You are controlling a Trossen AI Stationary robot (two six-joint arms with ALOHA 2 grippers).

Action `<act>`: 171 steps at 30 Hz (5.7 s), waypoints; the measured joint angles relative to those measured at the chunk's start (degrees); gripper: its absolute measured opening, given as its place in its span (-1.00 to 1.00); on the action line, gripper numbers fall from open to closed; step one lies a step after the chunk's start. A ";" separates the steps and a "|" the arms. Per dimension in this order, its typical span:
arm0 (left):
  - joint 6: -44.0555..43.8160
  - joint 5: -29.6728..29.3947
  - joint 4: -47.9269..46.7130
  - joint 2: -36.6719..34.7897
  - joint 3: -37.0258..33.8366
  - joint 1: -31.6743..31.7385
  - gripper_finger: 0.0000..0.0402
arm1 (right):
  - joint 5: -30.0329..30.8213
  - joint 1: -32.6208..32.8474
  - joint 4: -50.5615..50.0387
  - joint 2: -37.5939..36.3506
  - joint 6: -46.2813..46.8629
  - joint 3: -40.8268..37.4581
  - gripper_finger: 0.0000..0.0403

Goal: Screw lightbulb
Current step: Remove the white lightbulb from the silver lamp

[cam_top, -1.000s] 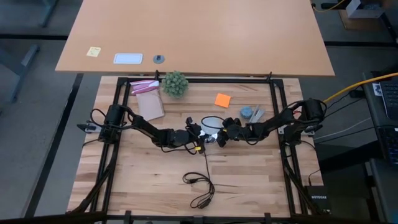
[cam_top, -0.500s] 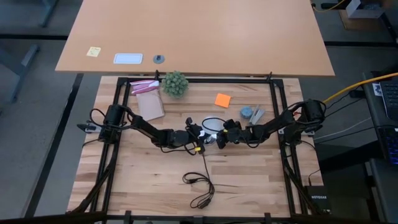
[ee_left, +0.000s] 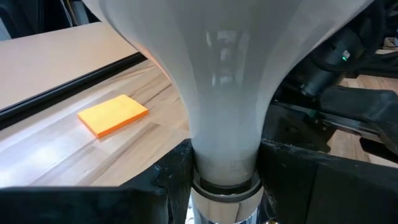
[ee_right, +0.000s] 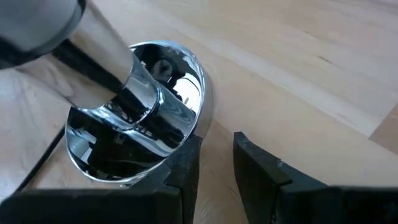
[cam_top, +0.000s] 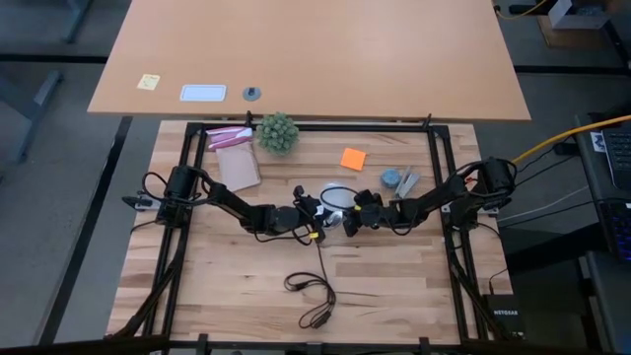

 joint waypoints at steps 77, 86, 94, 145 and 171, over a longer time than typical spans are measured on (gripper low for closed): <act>-2.52 -7.55 -0.98 0.07 0.07 -4.93 -0.24 | -16.15 -9.86 12.47 2.77 -17.62 -2.14 -0.50; -8.62 -9.31 -5.68 -0.20 0.12 -5.42 -0.24 | -14.46 -3.65 10.95 1.49 -13.82 -2.26 -0.50; -8.98 -9.40 -5.72 -0.11 0.09 -5.42 -0.24 | -12.70 1.27 12.59 1.44 -12.31 -2.12 -0.50; -8.79 -11.54 -4.66 0.00 0.05 -7.03 -0.24 | -17.52 -10.60 14.76 8.71 -19.63 4.55 -0.50; -9.49 -15.10 -4.63 0.00 0.05 -8.35 -0.24 | -15.05 -3.96 10.32 8.68 -4.96 4.39 -0.50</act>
